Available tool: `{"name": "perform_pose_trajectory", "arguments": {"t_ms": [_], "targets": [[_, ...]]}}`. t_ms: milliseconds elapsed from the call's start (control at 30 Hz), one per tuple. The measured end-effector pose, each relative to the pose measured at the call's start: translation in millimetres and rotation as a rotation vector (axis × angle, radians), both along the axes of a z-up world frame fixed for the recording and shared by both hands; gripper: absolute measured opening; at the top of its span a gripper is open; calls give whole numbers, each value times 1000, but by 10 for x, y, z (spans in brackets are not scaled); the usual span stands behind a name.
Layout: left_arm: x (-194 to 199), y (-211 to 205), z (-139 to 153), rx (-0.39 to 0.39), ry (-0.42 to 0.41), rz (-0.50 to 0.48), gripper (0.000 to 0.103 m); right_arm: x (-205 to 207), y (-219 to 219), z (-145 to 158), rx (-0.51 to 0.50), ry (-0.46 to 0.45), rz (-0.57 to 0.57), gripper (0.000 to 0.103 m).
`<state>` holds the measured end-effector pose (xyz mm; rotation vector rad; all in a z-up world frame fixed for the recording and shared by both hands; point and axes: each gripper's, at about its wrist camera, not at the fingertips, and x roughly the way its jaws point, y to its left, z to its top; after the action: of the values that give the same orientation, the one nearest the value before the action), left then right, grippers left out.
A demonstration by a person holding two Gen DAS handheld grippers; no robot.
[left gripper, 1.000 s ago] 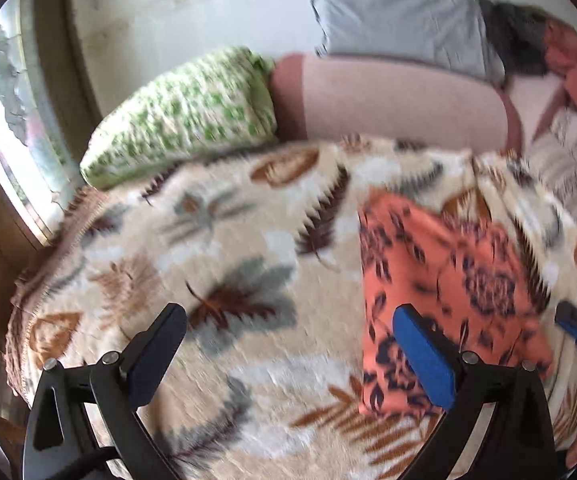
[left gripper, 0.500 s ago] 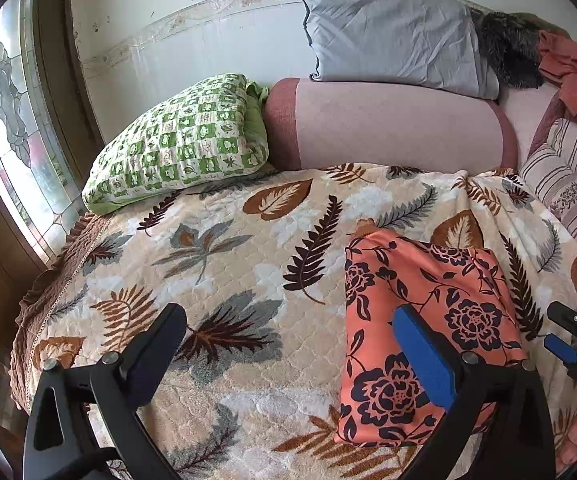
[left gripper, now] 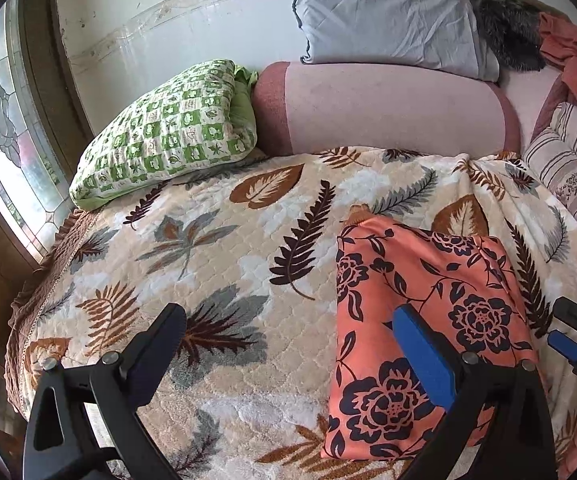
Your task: Fold small clothes
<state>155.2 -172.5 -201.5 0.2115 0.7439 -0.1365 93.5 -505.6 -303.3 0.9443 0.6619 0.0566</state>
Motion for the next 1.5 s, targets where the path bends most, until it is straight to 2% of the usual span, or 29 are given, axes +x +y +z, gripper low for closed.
{"name": "perform_pose_trajectory", "arguments": {"t_ms": [467,700,833,900,1000,1067,1100,1133,1233,1333,1400,1500], "targets": [[106,-178,-261,9,59,-15,103,24,-25,-27,-4,0,3,79],[143,-203,-356,16,75,-15,103,-17,19,81,-41,-74,-1,78],[162,-192,-470,24,99,-9,103,-54,108,197,-34,-169,59,77],[179,-182,-553,28,121,-6,103,-39,185,222,-43,-179,93,77],[213,-191,-751,50,173,-3,103,74,268,122,-41,-101,136,77],[225,-190,-887,50,200,-7,103,225,321,-112,-45,68,162,76],[233,-176,-947,34,216,-15,103,274,334,-205,-47,122,167,70],[235,-164,-966,20,221,-14,103,280,331,-231,-61,140,157,66],[228,-158,-892,20,213,-8,103,237,286,-170,-32,114,154,62],[174,-201,-759,56,151,-11,103,187,191,-163,41,80,132,62],[154,-205,-686,41,136,-22,103,140,137,-126,60,51,115,63],[135,-206,-592,28,121,-26,103,75,55,-84,70,35,80,69]]}}
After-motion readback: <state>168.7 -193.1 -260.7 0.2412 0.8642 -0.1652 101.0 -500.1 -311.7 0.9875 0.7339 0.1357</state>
